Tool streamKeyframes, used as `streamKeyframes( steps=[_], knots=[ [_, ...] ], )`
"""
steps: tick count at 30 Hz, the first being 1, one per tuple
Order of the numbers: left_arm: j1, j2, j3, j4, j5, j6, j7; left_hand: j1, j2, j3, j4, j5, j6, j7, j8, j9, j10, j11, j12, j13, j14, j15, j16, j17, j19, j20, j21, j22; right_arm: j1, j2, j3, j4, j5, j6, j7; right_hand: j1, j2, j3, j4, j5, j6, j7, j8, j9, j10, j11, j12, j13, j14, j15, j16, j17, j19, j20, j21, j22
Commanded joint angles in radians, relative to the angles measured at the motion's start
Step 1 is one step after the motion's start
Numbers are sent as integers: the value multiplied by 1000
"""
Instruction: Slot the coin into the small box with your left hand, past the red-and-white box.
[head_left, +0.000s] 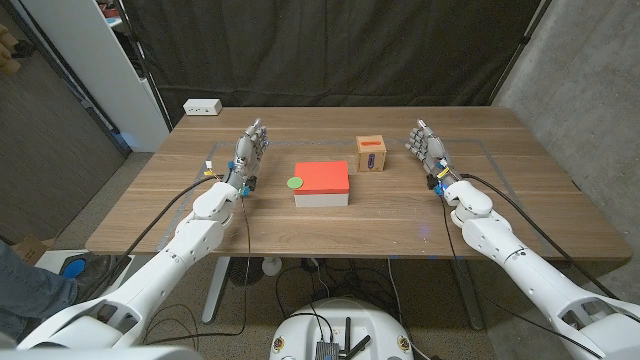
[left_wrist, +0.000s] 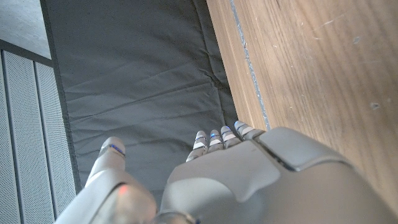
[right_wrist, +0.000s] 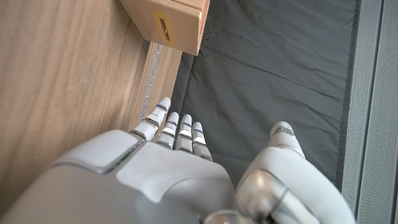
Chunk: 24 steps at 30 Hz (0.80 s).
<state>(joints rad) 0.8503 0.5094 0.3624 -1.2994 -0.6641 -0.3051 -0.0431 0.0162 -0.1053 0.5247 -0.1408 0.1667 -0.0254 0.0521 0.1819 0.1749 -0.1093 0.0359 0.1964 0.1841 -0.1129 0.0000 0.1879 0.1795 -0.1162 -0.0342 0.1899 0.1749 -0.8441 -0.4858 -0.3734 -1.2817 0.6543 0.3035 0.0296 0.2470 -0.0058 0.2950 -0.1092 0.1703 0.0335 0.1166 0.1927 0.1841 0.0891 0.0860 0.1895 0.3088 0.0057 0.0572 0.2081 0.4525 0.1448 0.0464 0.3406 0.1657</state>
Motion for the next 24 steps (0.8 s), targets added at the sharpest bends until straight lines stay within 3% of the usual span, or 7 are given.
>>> streamKeyframes(
  steps=[1,11,14,19,24],
  knots=[
    [18,-2,-9,7,-15,-24,-17,3,-7,7,-1,5,7,5,8,2,-2,-4,6,2,-1,-4,6,4,-6,-62,7,3,-17,14,-6,-18,2,5,-19,7,2,5,1,5,2,33,7,2,10,-2,5,-1,-1,7,4,0,8,1,3,5],
    [41,20,-21,-30,-16,-9,2,8,3,8,-2,5,35,-2,14,2,27,-10,16,2,26,-7,12,3,15,-39,14,2,-38,-4,-9,-73,-18,-7,-49,6,5,5,0,5,5,32,7,2,12,0,5,-8,1,8,5,-4,10,1,-1,5],
    [44,41,-19,-48,-12,15,0,11,9,9,-3,5,49,-9,15,1,54,-13,23,2,49,-14,17,3,43,1,22,3,-45,-8,-8,-84,-19,-9,-53,5,6,5,-1,5,7,34,7,2,14,-1,5,-11,2,8,5,-5,12,3,-3,5],
    [60,71,-22,-104,-8,79,42,7,5,0,-6,4,103,-39,20,1,161,-17,48,2,152,-18,37,5,164,41,56,8,-56,-8,-5,-94,-22,-1,-62,5,9,5,-2,5,13,32,9,2,19,1,7,-16,8,11,6,-8,18,6,-5,5],
    [68,86,-24,-139,-11,131,75,5,4,-9,-5,4,167,-39,17,2,319,-35,66,3,425,-32,93,9,378,66,117,17,-67,-6,-2,-106,-24,3,-77,4,12,6,-3,5,16,31,9,2,26,4,9,-21,13,11,8,-11,22,7,-7,5]
  ],
)
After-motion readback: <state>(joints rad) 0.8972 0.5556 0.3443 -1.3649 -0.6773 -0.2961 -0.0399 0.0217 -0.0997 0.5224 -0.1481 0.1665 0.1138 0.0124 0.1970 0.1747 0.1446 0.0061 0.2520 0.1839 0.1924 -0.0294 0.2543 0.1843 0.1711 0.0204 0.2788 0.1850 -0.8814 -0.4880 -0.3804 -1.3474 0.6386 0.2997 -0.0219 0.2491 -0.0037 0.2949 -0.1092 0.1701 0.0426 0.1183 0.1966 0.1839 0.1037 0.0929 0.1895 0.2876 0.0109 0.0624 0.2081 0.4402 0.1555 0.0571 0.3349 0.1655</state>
